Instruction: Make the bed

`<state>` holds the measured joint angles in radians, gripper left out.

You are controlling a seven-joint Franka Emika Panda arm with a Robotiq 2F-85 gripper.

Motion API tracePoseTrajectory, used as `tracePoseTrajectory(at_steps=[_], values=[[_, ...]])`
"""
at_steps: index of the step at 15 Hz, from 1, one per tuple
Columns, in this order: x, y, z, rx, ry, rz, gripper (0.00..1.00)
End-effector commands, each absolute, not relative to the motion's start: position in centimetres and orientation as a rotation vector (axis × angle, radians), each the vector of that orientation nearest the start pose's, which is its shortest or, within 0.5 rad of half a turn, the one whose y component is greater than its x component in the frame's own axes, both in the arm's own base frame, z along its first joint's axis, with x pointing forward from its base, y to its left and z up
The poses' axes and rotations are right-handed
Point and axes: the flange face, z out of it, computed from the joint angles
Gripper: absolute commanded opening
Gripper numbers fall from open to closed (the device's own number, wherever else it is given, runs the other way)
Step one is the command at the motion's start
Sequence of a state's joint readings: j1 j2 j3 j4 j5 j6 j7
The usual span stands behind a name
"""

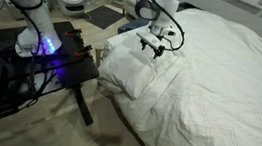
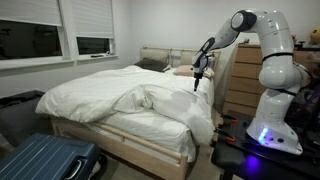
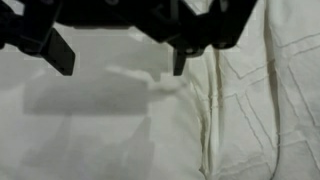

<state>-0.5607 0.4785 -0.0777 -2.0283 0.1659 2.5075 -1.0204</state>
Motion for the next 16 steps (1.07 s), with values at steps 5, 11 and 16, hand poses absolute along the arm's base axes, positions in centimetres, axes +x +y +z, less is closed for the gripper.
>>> tracePoseTrajectory(at_steps=[5,11,16], values=[[49.6,-35.6,15.6,-2.998,-0.498,-0.213,1.00],[50.3,-36.8,12.5,-3.032,-0.492,-0.223,1.00],[50.4,-37.6,11.0,-3.034,-0.454,-0.206,0.75]])
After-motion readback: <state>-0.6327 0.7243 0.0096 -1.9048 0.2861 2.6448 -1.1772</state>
